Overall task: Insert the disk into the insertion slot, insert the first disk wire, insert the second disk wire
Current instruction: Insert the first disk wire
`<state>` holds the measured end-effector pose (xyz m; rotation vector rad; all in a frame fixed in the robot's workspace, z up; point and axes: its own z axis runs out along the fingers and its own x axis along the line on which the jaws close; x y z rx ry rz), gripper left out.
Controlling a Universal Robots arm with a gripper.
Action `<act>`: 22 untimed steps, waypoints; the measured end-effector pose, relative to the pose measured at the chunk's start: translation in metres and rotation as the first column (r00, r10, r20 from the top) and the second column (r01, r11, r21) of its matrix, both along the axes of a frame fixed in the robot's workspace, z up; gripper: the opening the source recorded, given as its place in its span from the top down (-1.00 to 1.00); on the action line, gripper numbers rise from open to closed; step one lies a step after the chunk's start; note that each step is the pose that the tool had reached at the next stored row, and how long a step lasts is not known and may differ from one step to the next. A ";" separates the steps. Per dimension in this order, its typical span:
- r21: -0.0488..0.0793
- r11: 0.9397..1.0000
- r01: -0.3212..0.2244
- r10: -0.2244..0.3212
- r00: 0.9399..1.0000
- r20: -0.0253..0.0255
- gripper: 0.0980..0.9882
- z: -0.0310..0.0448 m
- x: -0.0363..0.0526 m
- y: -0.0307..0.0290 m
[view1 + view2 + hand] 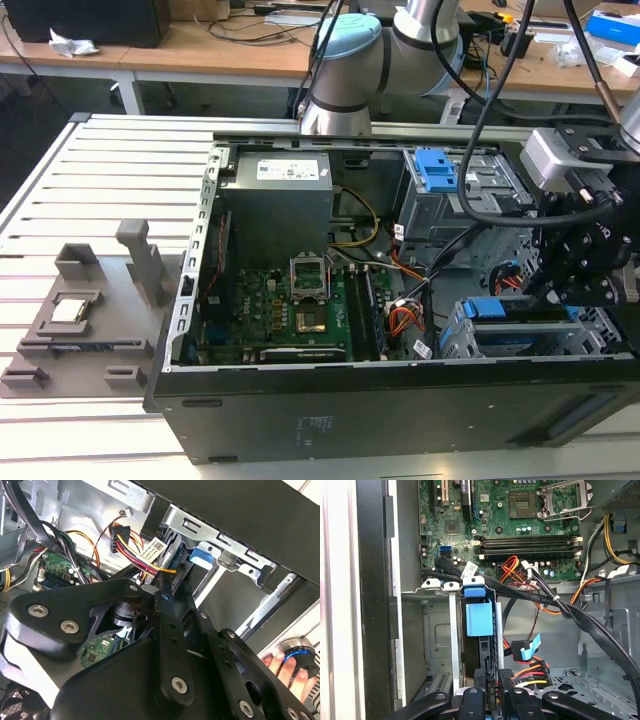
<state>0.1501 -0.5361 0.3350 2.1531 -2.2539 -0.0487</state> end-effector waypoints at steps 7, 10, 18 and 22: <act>-0.001 1.000 0.000 0.000 1.000 0.000 0.86 0.0273 0.0000 0.0047; -0.004 1.000 0.000 0.000 1.000 0.000 0.98 0.0424 0.0000 0.0070; -0.004 1.000 0.000 0.000 1.000 0.000 0.98 0.0535 0.0000 0.0072; -0.004 1.000 0.000 0.000 1.000 0.000 0.98 0.0536 0.0000 0.0072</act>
